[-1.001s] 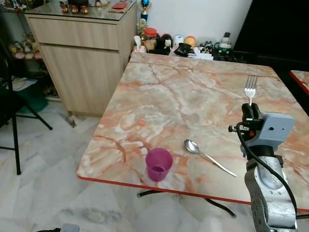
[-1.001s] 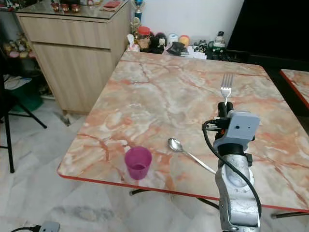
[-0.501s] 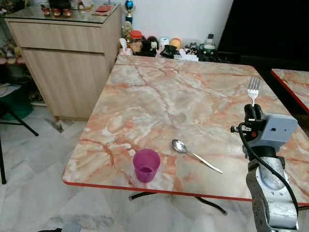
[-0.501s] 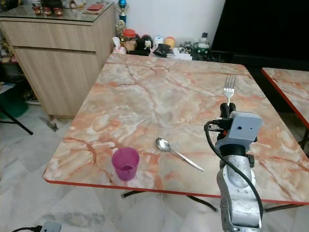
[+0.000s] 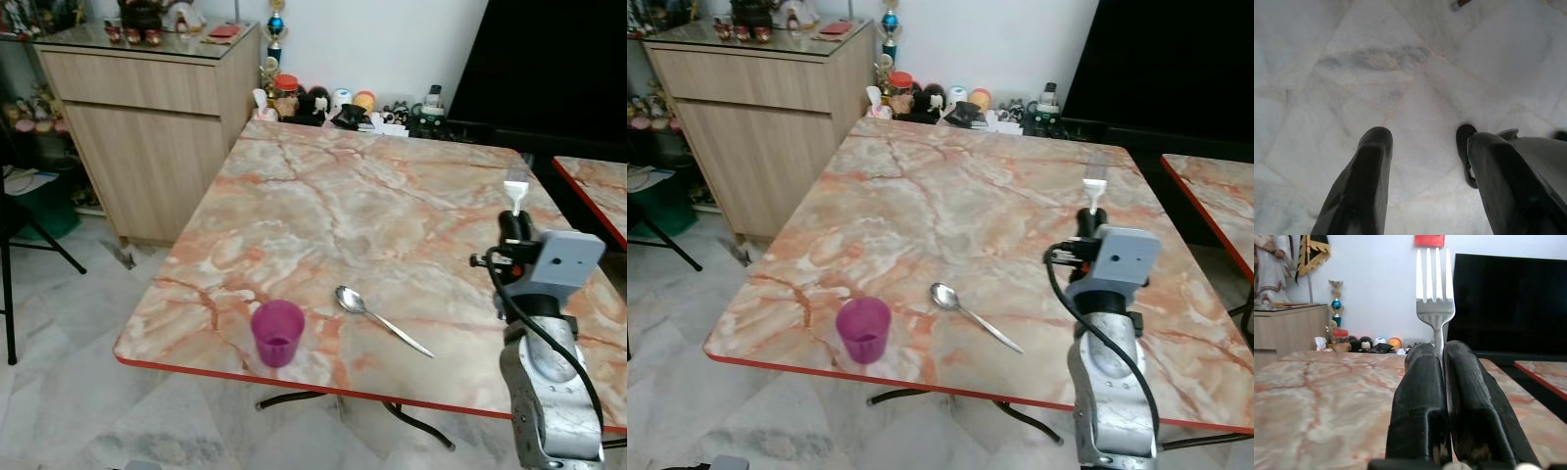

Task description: Setting the table

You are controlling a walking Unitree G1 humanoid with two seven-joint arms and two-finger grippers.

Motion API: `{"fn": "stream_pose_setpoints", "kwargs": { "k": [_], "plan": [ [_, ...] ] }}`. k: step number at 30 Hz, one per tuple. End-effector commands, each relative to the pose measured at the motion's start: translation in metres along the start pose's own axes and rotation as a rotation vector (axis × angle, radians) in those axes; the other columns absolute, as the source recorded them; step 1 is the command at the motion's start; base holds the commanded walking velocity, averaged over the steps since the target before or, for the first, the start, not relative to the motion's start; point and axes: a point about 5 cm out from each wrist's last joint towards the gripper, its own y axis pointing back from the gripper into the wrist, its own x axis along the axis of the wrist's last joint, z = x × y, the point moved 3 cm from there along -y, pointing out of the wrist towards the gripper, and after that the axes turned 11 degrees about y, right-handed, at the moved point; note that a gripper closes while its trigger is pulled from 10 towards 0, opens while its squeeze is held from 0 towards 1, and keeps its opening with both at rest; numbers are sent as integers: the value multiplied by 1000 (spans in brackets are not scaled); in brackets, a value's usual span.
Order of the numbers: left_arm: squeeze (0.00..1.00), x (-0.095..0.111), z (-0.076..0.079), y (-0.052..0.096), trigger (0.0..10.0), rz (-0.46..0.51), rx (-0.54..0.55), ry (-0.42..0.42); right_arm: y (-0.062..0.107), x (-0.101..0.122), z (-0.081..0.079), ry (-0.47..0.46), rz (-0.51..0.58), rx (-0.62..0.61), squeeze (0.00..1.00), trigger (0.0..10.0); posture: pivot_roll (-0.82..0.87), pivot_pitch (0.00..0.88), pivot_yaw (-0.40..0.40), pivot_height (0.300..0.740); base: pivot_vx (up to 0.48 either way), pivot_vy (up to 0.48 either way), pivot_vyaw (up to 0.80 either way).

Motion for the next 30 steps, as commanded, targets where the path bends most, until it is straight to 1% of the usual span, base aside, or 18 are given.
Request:
{"fn": "stream_pose_setpoints", "kwargs": {
  "k": [1,4,8,9,10,13,14,16,20,27,30],
  "plan": [
    [0,-5,6,0,10000,-23,-14,-13,1,-1,10,3,-4,-29,0,10000,29,78,-39,740,0,-315,-500],
    [0,-4,7,-1,10000,-20,-15,-11,1,-2,9,16,0,-28,0,10000,27,85,-33,740,0,-321,0],
    [0,-3,9,-1,10000,-20,-24,-15,5,-7,6,9,-9,-32,0,10000,25,93,-18,740,0,-317,0],
    [0,-2,9,-1,10000,-21,-32,-38,8,-10,5,2,-19,-39,0,10000,29,96,-7,740,0,-319,0],
    [0,-2,8,-1,10000,-21,-33,-45,9,-11,5,1,-23,-41,0,10000,30,96,-6,740,0,-319,0],
    [0,-2,6,-1,10000,-21,-30,-44,10,-11,4,1,-24,-45,0,10000,30,96,-1,740,0,-322,0],
    [0,-2,1,0,10000,-23,-20,-45,11,-12,6,1,-26,-49,0,10000,28,99,2,740,0,-319,0],
    [0,-2,-2,0,10000,-24,-14,-50,11,-12,8,4,-26,-53,0,10000,27,100,4,740,0,-319,0],
    [0,-1,-2,0,10000,-22,-13,-51,9,-11,12,7,-18,-69,0,10000,28,100,5,740,0,-318,0],
    [0,0,-4,0,10000,-18,-8,-47,10,-12,8,2,-24,-56,0,10000,33,101,1,740,0,-319,0],
    [0,-1,-5,1,10000,-19,-5,-45,9,-12,8,2,-23,-57,0,10000,34,102,0,740,0,-320,0]
  ]
}}
